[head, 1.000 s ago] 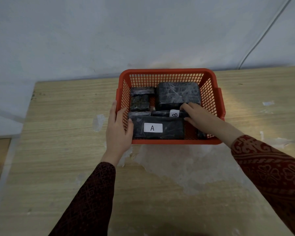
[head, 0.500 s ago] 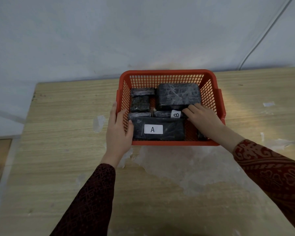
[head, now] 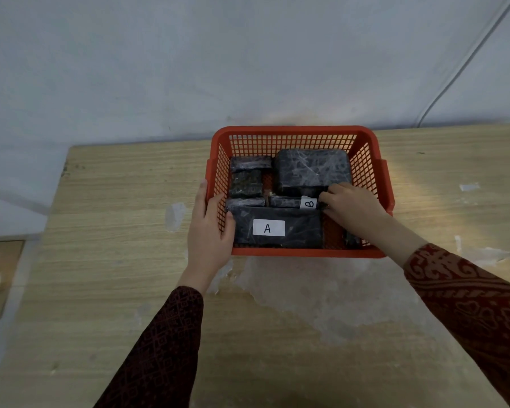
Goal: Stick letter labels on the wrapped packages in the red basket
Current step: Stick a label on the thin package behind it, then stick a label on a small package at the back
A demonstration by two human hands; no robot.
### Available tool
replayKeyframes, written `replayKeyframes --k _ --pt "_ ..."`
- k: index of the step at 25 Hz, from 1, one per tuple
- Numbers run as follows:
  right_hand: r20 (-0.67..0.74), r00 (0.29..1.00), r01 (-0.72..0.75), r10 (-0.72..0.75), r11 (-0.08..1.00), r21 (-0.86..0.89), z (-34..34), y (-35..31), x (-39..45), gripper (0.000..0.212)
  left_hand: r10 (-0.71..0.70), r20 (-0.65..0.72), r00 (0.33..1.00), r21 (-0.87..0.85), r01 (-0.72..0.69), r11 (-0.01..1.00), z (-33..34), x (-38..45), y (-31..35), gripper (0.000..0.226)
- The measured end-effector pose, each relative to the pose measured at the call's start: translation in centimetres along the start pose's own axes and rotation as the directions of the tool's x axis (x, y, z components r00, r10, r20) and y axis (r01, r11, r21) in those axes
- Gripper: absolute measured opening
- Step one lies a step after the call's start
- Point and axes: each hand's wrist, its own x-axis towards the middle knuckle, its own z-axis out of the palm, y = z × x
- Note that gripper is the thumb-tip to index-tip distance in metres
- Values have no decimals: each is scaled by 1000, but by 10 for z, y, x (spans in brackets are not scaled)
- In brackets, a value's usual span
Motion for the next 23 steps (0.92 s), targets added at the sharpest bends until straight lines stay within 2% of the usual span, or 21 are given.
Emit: replayKeyframes --k 3,6,9,14,17,23 --pt "-73 997 36 -26 990 139 -28 -19 15 21 7 -4 1000 -20 -7 1000 1 0 -1 39" --pt "-15 986 166 -166 966 200 -39 -51 49 24 -13 -7 1000 -52 12 999 2 -1 -2 40" --pt "44 979 190 -200 968 167 -30 -77 92 29 -10 -25 1000 -90 8 996 4 -1 -5 41" --pt "97 991 88 -88 996 3 -17 -87 149 49 -4 -42 999 -122 -2 993 6 1 -7 43" --pt "133 989 84 -72 992 -93 -11 -91 163 55 8 -53 999 -124 -14 992 8 2 -10 43" --pt "206 976 106 -72 981 -161 -6 -98 179 60 16 -80 997 -173 -29 984 11 2 -13 40"
